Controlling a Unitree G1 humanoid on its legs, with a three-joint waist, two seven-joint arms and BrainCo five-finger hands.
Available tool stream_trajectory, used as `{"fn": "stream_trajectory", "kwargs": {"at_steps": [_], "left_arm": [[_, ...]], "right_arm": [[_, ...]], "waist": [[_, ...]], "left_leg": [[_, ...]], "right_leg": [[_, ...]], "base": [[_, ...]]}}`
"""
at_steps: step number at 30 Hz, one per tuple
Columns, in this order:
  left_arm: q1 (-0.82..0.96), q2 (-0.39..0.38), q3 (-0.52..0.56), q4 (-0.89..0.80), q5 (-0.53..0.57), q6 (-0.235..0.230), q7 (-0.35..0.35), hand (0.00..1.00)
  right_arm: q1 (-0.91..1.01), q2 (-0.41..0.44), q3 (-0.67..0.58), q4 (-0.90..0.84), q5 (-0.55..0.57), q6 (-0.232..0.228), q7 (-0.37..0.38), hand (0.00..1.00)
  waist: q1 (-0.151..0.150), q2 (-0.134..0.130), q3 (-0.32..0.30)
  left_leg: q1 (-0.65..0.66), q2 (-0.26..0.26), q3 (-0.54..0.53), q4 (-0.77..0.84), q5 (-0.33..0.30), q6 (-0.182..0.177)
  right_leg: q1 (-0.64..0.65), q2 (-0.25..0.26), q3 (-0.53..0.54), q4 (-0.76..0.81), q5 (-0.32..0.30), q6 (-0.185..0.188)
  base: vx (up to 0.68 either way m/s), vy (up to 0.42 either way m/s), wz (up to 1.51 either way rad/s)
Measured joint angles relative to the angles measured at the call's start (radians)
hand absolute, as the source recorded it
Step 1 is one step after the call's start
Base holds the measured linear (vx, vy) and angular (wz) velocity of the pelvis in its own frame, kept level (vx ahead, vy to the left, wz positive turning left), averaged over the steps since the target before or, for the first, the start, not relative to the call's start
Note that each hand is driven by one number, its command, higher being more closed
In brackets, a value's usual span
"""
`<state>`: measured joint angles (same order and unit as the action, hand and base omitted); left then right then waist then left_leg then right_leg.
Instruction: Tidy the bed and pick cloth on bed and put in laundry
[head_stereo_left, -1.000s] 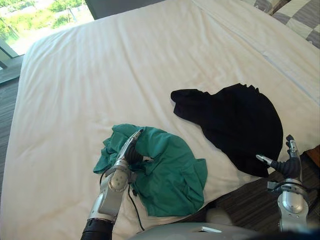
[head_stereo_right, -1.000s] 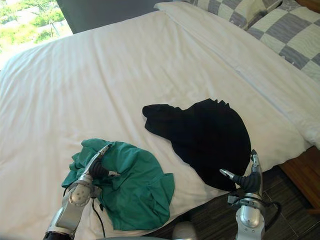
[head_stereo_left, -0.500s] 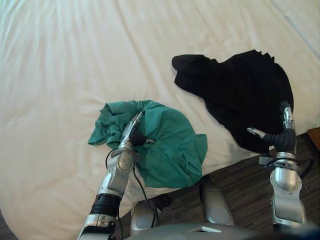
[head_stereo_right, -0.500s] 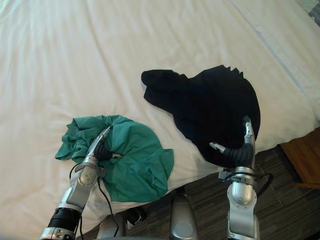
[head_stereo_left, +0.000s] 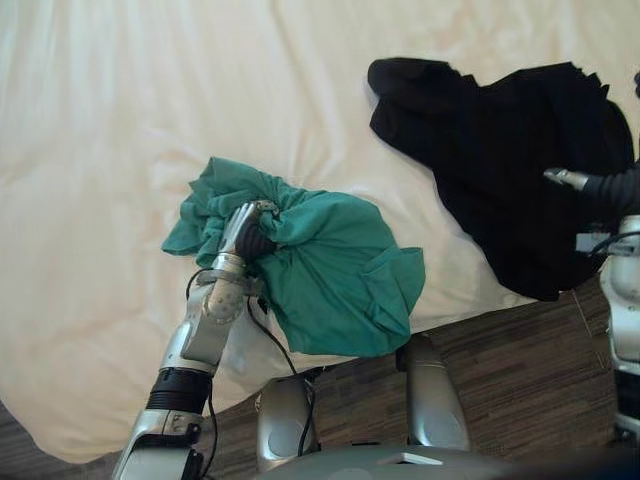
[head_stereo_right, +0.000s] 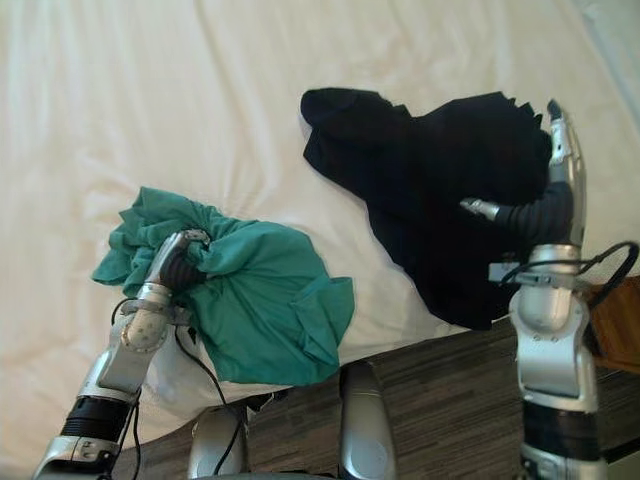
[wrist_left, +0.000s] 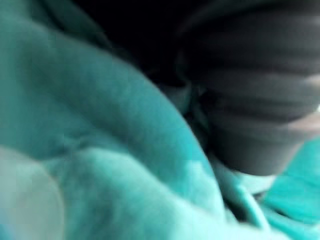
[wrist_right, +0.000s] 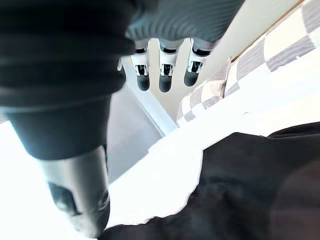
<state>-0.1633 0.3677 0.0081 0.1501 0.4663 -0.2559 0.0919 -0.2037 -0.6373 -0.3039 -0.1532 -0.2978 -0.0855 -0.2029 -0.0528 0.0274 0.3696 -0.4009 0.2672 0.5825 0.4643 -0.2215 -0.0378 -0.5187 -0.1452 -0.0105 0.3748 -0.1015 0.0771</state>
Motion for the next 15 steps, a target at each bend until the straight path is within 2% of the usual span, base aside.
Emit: {"fn": "stream_trajectory", "kwargs": {"at_steps": [5,9,15], "left_arm": [[0.042,0.004,0.028,-0.077,-0.112,-0.033,-0.003,1.00],[0.062,0.003,0.044,-0.108,-0.179,-0.070,-0.008,1.00],[0.104,0.003,0.093,-0.174,-0.235,-0.105,-0.014,1.00]], "right_arm": [[-0.029,-0.074,0.001,0.124,0.040,0.003,0.024,0.00],[-0.128,-0.175,0.010,0.254,0.061,0.006,0.048,0.00],[-0.245,-0.251,0.029,0.393,0.108,0.010,0.070,0.00]], "waist": [[0.008,0.016,0.032],[0.013,0.055,0.054],[0.015,0.083,0.081]], "left_leg": [[-0.041,-0.008,-0.007,-0.008,0.011,0.008],[-0.073,-0.025,0.002,-0.021,0.021,0.014],[-0.120,-0.050,0.008,-0.075,0.059,0.014]], "right_leg": [[-0.054,-0.006,-0.008,0.028,-0.010,-0.007],[-0.109,-0.022,-0.016,0.051,-0.011,-0.007],[-0.180,-0.034,-0.016,0.057,-0.011,-0.007]], "base": [[0.03,-0.030,0.08],[0.02,-0.007,0.01],[0.01,-0.039,0.06]]}}
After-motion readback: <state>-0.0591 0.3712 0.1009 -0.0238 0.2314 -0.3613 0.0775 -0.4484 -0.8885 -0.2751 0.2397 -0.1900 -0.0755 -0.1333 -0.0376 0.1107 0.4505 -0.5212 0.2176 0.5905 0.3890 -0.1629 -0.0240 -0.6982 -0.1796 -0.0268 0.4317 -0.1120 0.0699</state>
